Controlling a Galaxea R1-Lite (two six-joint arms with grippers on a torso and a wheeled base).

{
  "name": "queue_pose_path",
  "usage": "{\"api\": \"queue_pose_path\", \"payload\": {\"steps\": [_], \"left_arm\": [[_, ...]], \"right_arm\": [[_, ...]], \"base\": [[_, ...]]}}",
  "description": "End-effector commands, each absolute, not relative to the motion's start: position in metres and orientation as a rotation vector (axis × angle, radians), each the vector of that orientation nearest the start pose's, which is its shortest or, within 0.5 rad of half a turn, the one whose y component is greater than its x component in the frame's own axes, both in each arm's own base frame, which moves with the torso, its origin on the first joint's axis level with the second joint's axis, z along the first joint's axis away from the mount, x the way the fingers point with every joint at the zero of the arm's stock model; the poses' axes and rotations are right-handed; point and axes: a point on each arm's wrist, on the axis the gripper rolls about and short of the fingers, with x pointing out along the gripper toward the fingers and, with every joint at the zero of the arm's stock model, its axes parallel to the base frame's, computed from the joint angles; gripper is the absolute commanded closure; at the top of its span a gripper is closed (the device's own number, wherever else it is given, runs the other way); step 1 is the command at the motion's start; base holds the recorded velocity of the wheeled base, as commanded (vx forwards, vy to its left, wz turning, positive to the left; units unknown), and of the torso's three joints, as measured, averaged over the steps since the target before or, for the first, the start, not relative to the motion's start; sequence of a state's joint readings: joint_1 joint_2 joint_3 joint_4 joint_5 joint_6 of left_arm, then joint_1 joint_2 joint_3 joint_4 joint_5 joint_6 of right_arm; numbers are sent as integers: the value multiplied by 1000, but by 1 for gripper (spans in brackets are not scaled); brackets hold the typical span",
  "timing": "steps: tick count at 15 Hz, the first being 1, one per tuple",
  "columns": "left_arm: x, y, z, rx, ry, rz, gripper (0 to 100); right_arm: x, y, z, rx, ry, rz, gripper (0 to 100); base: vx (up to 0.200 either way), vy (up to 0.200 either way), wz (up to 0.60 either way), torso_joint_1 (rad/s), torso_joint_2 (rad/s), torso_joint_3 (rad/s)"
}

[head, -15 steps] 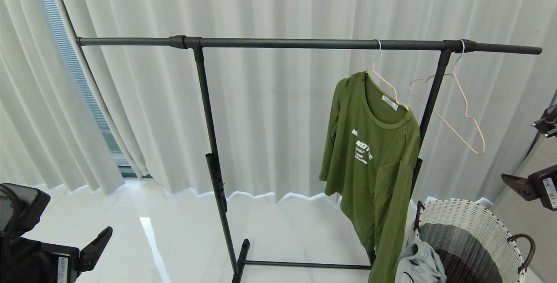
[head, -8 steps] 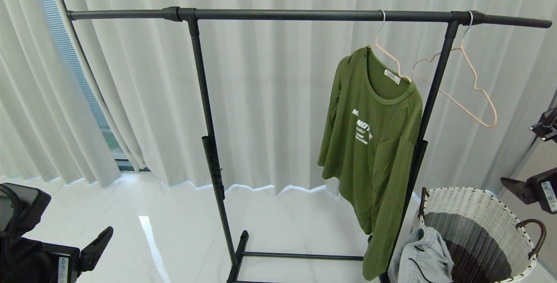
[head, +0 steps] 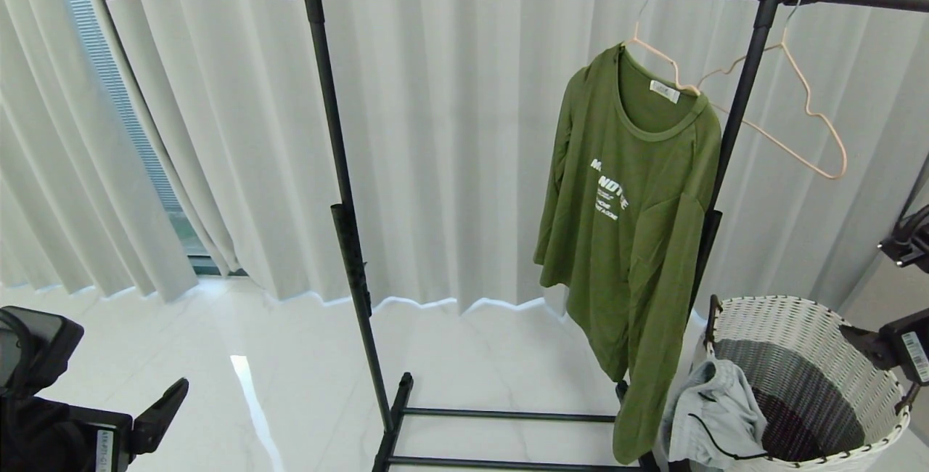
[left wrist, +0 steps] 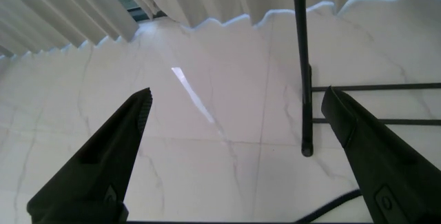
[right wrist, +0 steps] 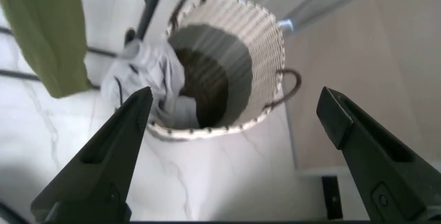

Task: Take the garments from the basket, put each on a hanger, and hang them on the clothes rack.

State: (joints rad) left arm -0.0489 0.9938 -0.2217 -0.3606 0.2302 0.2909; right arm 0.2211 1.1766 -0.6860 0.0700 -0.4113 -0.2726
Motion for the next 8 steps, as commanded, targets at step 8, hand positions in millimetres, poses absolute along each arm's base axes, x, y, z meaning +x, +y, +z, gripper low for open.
{"api": "queue_pose_path", "payload": {"steps": [8], "left_arm": [[113,-17,145,339,416,-15,0]], "right_arm": [[155,1,146,-493,803,-198,0]], "base": [[150,0,0,-10,48,42]]}}
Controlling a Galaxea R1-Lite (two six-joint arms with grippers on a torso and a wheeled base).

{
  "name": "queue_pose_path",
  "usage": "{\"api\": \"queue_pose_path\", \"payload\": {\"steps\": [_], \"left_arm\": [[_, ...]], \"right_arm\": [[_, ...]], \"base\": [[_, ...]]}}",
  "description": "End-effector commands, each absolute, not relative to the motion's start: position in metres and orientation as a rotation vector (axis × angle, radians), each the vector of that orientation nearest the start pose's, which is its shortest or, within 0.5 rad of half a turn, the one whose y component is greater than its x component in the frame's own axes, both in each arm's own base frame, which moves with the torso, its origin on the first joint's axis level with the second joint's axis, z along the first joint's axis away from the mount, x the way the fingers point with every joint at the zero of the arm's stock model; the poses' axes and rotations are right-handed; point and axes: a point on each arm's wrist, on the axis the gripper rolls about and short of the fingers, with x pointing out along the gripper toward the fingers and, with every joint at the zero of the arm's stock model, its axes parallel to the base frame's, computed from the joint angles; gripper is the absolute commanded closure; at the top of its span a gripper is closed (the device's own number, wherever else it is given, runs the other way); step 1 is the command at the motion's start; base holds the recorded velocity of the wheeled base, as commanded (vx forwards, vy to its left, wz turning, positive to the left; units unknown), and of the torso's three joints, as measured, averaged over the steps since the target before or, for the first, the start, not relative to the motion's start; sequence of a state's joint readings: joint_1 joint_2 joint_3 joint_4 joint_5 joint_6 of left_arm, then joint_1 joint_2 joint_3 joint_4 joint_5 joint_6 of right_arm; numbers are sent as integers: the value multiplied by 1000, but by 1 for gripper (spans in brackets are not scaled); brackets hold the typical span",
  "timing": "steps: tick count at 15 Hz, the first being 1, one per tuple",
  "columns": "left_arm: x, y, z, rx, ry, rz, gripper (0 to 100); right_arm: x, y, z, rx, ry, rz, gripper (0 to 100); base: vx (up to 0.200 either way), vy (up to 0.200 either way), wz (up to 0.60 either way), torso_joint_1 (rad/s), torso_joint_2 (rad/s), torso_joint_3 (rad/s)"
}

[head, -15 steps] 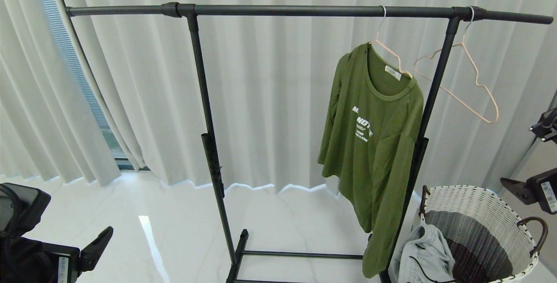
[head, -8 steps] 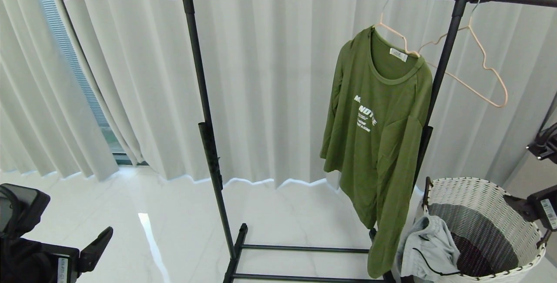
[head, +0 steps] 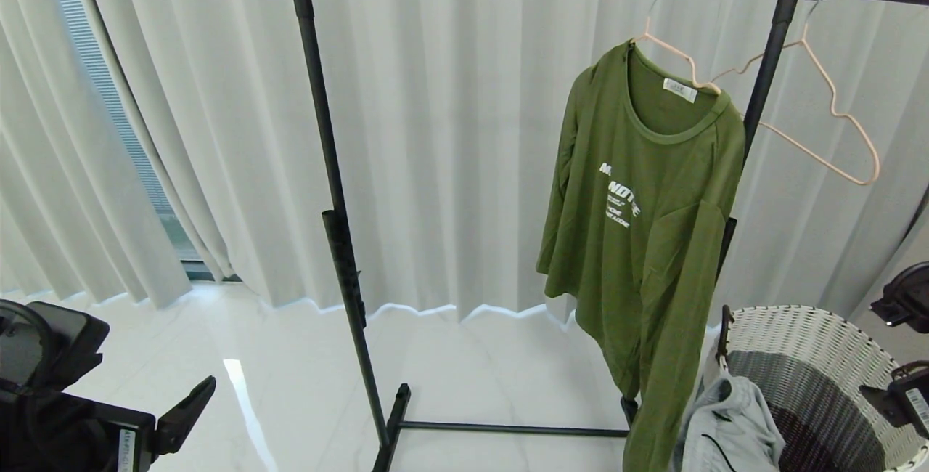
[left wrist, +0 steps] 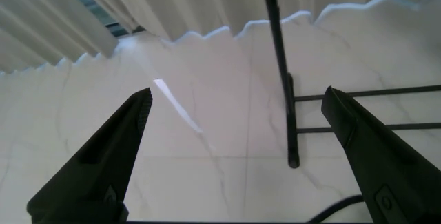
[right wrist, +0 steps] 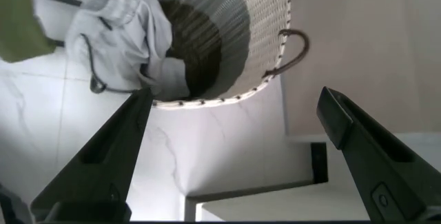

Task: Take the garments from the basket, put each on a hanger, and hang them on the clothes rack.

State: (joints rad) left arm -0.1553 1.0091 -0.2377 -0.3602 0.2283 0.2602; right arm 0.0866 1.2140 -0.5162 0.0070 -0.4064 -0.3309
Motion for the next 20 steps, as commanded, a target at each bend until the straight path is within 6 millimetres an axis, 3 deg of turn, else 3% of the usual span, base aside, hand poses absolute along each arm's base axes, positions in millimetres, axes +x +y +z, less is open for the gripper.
{"api": "queue_pose_path", "payload": {"steps": [1,5,7,11,14,20], "left_arm": [[114,-19,144,336,419,-31,0],[119,-22,139,348,455,-52,0],[117,-25,139,355,452,-76,0],[113,-31,136,376,444,-139,0],[113,-31,136,378,446,-140,0],[107,-30,133,381,443,-138,0]], "right_arm": [[156,1,139,-493,818,-196,0],[178,3,115,-476,862,-150,0],[189,5,104,-450,896,-111,0],[209,7,62,-342,1070,-149,0],[226,9,36,-310,1090,-165,0],[240,10,9,-295,1114,-139,0]], "base": [[200,0,0,2,2,2],[200,0,0,-1,6,1],[0,0,0,0,0,0],[0,0,0,0,0,0],[0,0,0,0,0,0],[0,0,0,0,0,0]]}}
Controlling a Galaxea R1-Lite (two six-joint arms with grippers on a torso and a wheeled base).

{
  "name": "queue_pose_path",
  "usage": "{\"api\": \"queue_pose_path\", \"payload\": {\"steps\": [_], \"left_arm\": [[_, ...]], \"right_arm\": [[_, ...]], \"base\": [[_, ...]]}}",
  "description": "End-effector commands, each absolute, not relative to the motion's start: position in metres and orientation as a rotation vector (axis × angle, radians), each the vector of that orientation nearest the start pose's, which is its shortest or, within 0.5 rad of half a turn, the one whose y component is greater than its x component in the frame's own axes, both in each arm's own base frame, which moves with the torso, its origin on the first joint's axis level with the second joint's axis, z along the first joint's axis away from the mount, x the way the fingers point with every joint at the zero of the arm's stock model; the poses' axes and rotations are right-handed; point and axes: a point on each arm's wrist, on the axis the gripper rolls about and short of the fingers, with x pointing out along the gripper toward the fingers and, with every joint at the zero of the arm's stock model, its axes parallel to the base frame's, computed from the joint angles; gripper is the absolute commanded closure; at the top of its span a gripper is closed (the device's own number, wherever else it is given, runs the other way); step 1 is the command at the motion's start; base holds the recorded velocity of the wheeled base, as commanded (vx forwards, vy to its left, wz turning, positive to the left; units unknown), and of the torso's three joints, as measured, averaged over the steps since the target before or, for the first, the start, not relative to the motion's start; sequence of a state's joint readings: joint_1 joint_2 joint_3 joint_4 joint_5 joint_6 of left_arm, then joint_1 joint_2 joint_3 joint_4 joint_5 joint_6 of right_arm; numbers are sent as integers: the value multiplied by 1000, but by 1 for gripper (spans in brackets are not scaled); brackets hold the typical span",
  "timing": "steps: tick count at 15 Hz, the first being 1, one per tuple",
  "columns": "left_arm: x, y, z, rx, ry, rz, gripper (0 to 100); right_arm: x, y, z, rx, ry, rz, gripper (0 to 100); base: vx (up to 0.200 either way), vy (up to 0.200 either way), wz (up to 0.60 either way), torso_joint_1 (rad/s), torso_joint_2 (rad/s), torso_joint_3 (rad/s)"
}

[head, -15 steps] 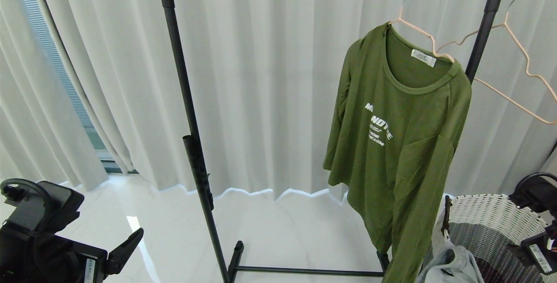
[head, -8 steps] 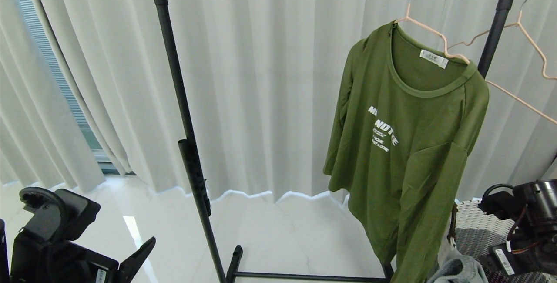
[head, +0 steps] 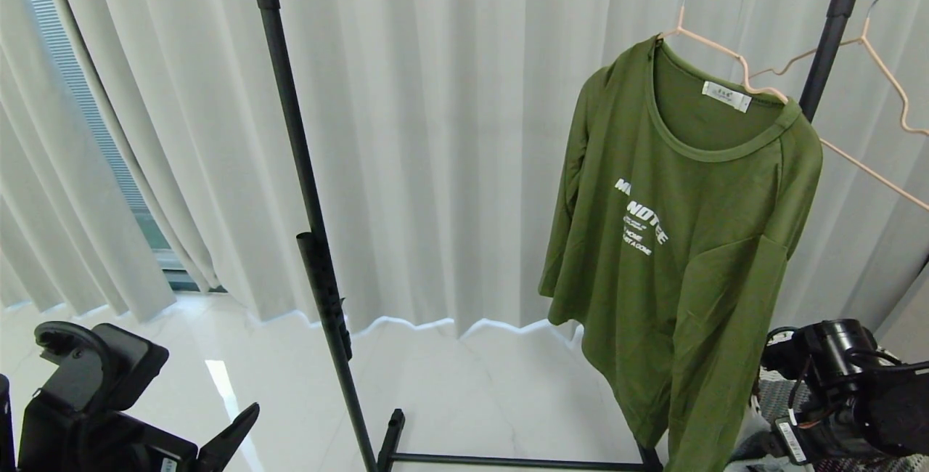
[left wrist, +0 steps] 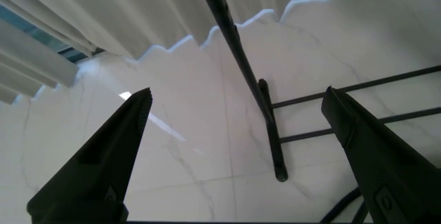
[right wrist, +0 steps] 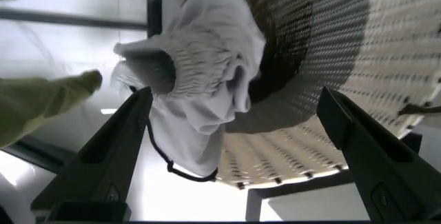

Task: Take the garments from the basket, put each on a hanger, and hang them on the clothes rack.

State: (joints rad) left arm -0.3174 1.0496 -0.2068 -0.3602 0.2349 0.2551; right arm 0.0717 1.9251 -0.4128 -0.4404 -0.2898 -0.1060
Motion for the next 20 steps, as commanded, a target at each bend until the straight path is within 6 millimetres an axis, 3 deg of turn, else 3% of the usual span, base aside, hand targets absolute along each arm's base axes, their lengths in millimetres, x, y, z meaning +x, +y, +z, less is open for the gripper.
{"api": "queue_pose_path", "payload": {"steps": [1,3,4,8,9,13,15,18,20], "left_arm": [[105,-29,133,381,439,-138,0],[104,-29,133,381,434,-138,0],[104,-29,133,383,434,-138,0],[104,-29,133,398,433,-141,0],[104,-29,132,399,436,-142,0],[104,-29,133,397,435,-141,0],[104,-29,133,398,434,-143,0],[105,-29,135,396,426,-140,0],[105,-29,135,396,424,-140,0]], "right_arm": [[244,10,2,-292,1107,-144,0],[247,9,-2,-289,1097,-148,0],[253,8,-15,-301,1090,-175,0],[259,4,-21,-267,1060,-223,0],[258,4,-21,-268,1063,-226,100],[255,5,-15,-271,1047,-220,100],[255,7,13,-261,961,-217,100],[257,12,82,-232,834,-180,100],[244,20,136,-225,781,-133,100]], "base": [[0,0,0,0,0,0],[0,0,0,0,0,0],[0,0,0,0,0,0],[0,0,0,0,0,0],[0,0,0,0,0,0],[0,0,0,0,0,0],[0,0,0,0,0,0],[0,0,0,0,0,0],[-100,0,0,4,-1,-1]]}}
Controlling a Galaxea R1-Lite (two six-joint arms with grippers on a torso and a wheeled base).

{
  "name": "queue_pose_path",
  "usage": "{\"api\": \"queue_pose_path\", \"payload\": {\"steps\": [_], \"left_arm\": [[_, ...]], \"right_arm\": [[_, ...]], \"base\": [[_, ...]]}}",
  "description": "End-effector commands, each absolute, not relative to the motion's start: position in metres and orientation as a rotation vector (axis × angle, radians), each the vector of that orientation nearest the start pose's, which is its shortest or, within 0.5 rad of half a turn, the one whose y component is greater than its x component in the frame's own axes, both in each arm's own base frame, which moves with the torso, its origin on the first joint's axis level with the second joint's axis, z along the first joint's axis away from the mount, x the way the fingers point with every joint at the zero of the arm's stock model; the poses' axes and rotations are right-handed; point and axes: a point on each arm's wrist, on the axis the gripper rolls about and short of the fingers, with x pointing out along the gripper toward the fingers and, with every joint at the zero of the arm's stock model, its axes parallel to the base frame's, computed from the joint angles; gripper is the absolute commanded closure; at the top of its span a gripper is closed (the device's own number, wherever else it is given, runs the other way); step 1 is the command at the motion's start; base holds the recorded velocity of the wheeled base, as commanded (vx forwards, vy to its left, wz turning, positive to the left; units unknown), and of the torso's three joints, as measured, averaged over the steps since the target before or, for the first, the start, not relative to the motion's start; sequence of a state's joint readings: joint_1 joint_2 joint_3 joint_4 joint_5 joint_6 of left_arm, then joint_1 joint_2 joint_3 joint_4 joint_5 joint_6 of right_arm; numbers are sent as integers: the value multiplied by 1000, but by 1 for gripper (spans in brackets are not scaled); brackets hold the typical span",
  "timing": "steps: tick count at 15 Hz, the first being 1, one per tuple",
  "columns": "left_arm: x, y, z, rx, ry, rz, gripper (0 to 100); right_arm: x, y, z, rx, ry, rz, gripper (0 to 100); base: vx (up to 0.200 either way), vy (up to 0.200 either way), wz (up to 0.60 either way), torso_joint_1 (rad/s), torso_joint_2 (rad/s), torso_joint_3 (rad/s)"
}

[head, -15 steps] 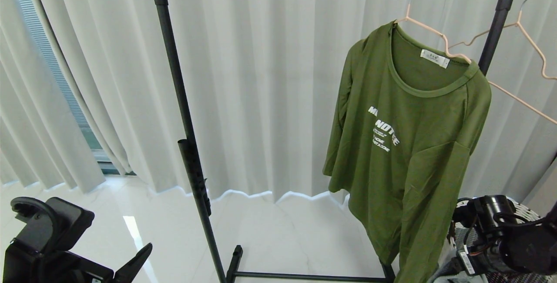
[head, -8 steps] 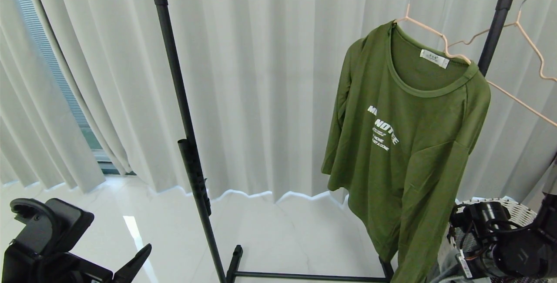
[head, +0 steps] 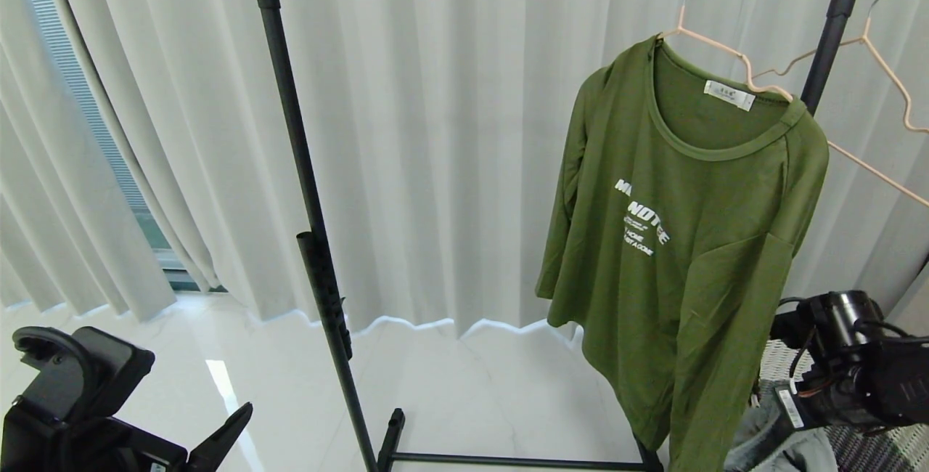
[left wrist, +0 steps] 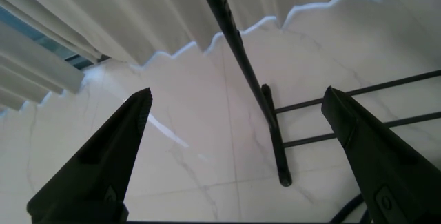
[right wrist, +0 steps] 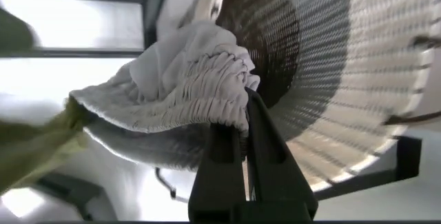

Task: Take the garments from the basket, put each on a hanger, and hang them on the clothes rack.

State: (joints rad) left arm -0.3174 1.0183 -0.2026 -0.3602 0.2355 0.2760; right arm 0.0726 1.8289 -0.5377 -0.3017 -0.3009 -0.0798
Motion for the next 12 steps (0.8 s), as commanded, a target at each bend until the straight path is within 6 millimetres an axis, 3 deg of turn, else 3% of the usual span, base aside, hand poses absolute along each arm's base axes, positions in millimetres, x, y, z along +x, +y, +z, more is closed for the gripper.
{"api": "queue_pose_path", "payload": {"steps": [1,4,8,11,12], "left_arm": [[105,-29,136,395,421,-140,0],[104,-29,136,391,419,-139,0],[104,-28,135,382,421,-134,0],[104,-29,135,383,421,-148,0],[103,-32,137,383,406,-172,0]], "right_arm": [[236,26,160,-227,749,-111,100],[201,43,214,-245,652,-13,100],[166,61,245,-264,545,122,100],[151,76,257,-290,507,237,100],[149,84,264,-293,480,283,100]], "base": [[-200,0,0,7,2,2],[-200,0,0,6,5,2],[-200,0,0,1,2,2],[-200,0,0,2,1,4],[0,0,0,0,0,0]]}}
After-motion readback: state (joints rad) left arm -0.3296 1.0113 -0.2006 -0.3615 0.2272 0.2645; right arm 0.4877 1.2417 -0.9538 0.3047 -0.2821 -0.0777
